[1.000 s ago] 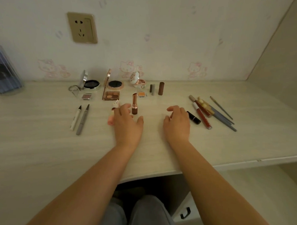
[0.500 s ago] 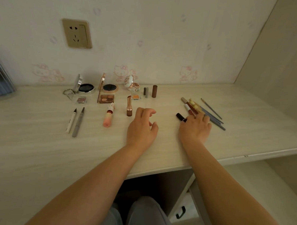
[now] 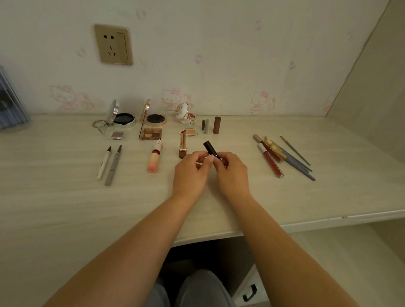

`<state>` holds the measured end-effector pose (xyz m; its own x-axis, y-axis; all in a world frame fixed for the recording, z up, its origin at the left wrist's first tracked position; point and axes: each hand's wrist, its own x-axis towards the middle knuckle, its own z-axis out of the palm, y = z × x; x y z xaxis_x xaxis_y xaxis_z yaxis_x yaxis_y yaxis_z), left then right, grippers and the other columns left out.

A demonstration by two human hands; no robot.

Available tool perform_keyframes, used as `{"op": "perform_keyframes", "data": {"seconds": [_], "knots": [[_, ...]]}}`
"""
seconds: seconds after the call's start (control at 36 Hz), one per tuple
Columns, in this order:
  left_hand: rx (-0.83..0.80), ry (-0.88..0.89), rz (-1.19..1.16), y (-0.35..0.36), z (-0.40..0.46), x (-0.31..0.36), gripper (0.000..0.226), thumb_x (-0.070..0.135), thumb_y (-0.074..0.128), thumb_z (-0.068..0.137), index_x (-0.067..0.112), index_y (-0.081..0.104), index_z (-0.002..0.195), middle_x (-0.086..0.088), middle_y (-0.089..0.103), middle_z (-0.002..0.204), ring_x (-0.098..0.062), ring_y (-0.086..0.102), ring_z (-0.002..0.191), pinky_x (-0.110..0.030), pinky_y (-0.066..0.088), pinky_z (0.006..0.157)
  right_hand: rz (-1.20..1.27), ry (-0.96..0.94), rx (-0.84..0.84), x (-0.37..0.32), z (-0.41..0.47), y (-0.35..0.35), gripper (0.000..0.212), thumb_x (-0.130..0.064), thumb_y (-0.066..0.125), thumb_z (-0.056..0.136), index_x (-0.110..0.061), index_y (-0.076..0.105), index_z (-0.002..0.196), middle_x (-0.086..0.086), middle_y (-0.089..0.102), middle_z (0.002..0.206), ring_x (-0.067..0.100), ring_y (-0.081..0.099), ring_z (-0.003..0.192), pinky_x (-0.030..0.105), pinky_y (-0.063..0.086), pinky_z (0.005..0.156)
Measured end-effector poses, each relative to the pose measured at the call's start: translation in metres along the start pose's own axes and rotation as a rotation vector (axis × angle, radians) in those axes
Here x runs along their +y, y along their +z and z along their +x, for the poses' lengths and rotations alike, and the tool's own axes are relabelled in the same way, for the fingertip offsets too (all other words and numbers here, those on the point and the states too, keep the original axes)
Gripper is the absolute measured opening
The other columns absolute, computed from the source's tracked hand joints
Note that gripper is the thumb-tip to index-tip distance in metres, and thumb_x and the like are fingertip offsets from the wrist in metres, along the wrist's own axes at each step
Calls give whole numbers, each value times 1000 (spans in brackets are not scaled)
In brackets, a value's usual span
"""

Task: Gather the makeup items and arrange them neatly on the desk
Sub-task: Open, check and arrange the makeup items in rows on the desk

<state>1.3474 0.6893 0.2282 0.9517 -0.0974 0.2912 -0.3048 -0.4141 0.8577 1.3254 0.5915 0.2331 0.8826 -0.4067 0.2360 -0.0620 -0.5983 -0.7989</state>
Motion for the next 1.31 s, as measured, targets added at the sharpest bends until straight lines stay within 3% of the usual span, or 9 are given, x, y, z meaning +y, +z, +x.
{"op": "perform_keyframes", "data": {"seconds": [0.08,0.19,0.36,0.44,0.67,0.97,1.08,1.17,1.31], "knots": [[59,-86,-131,-3,2,-1,37,35,54,92,17,58,124,9,59,103,-2,51,94,-11,34,77,4,-42,-30,1,0,2,24,-26,51,95,-15,61,115,3,60,105,15,54,94,25,40,81],[79,-99,-213,-3,4,-3,28,30,56,92,18,63,116,8,62,98,-4,55,90,0,37,68,-17,-85,-59,5,2,2,25,-25,50,96,-17,62,116,1,58,104,16,53,98,23,38,81],[73,-133,-321,-6,5,-4,11,25,57,91,24,62,101,8,64,93,-7,59,89,-15,43,80,-66,-169,-99,5,-1,3,22,-24,53,95,-16,64,113,-1,57,108,14,50,103,20,35,80],[74,-125,-305,-5,5,-5,16,26,58,91,18,64,104,6,65,93,-8,59,88,-19,43,83,-115,-198,-101,4,-1,5,22,-24,52,95,-15,64,112,0,56,108,16,48,104,22,37,81],[98,-125,-319,-5,5,-6,18,22,61,89,16,66,105,6,64,91,2,56,77,-3,41,71,-300,-231,-61,5,-2,10,28,-27,46,97,-12,61,116,5,54,112,20,47,105,25,37,79],[142,-106,-364,-3,3,-4,6,21,61,90,23,62,96,12,62,85,4,56,76,0,42,69,-219,-243,-79,4,-3,7,24,-20,47,97,-12,62,114,3,53,109,19,46,101,21,31,75],[278,-132,-471,-9,6,-8,11,23,58,91,16,62,99,18,59,81,9,56,74,1,40,68,-126,-146,-24,7,0,3,23,-16,50,96,-11,64,114,-1,51,103,19,49,99,17,28,75],[217,-77,-436,-8,2,-5,6,21,59,91,20,61,96,19,60,82,18,55,73,1,39,71,8,-61,47,5,1,1,24,-15,51,95,-10,64,115,-4,49,100,17,52,99,17,33,79],[158,-7,-363,-3,1,-1,5,23,60,89,25,59,94,18,61,84,15,55,75,1,39,70,176,109,128,8,4,-8,27,-22,50,96,-15,60,121,0,48,112,8,47,94,18,34,80]]}}
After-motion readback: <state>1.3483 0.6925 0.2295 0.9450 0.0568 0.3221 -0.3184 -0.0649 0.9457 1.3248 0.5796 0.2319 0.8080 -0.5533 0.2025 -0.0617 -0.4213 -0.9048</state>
